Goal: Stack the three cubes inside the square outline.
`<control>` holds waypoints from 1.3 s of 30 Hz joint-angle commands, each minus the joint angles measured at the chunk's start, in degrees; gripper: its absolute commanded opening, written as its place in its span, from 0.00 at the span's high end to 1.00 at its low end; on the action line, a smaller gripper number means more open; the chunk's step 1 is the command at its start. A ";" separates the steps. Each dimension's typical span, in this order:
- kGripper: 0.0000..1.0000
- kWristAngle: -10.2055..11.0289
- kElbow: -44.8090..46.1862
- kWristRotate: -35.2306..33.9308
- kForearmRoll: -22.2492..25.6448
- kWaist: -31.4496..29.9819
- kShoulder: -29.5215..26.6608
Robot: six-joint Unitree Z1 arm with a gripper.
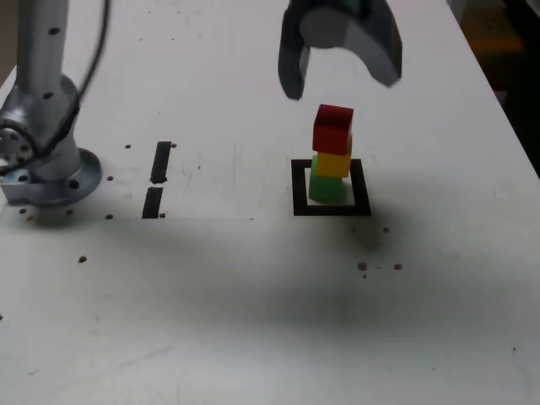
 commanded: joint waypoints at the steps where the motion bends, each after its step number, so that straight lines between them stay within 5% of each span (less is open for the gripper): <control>1: 0.09 -0.21 0.14 0.13 0.52 0.22 0.39; 22: 0.29 -2.20 7.94 -1.30 -8.47 1.29 3.61; 32: 0.73 -0.66 9.36 -3.44 -9.65 1.68 1.51; 39: 0.77 -0.99 11.28 -3.84 -11.89 1.68 0.07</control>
